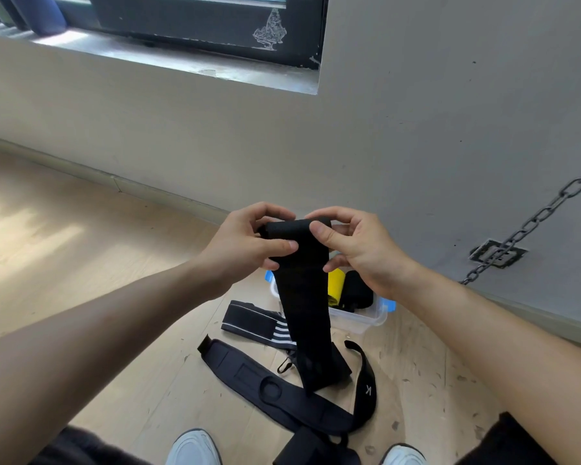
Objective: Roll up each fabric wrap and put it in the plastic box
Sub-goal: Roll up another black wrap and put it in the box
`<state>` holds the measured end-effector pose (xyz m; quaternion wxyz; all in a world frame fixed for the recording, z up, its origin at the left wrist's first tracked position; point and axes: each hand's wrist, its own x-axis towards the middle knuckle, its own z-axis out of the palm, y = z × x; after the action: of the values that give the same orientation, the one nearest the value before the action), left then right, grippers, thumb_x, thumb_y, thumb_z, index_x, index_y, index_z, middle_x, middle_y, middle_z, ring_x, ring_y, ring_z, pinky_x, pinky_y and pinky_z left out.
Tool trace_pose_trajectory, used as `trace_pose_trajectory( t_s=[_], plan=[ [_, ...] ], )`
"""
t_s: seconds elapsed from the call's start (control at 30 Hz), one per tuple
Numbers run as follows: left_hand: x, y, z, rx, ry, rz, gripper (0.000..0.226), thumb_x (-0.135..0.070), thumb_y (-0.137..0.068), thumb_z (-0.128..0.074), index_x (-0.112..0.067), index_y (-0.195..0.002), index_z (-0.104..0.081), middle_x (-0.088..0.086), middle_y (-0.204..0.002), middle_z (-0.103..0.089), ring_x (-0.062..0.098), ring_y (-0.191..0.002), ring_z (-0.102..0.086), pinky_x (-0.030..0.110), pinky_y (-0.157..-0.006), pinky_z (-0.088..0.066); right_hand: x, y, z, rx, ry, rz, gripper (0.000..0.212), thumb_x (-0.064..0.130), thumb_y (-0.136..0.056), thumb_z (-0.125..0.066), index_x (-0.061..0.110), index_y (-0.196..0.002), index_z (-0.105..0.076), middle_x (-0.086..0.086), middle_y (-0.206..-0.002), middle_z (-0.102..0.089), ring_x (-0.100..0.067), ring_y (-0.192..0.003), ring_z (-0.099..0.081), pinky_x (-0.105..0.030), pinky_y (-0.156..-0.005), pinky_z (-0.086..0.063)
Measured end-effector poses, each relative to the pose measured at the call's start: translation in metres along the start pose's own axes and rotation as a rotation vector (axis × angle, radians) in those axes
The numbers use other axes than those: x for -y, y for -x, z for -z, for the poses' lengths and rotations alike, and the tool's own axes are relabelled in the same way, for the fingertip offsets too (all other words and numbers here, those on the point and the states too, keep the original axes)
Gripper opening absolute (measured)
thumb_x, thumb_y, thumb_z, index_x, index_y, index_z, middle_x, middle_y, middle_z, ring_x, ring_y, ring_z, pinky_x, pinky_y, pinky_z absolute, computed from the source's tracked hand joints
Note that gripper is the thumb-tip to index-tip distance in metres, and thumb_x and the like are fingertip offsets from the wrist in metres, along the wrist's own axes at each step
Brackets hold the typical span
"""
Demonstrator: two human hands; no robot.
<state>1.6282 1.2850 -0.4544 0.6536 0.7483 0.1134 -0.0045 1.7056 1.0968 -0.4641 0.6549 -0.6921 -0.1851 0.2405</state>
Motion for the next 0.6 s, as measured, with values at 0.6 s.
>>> trace_pose_trajectory(
  t_s=[0.6],
  plan=[
    [0.0012,0.0022,0.0011,0.031,-0.057,-0.001,0.024,-0.008,-0.096,-0.069,-0.014,-0.119,-0.067,0.019,-0.106,-0.070,0.013,-0.082,-0.071,0.022,-0.060,-0.056,-0.0049,-0.0012,-0.0005,-0.011,-0.043,-0.006,0.035,0.010,-0.092,-0.070,0.015,-0.127,-0.067,-0.010,-0.109,-0.073,-0.019,-0.095,-0.073,-0.029,-0.061,-0.060]
  ],
)
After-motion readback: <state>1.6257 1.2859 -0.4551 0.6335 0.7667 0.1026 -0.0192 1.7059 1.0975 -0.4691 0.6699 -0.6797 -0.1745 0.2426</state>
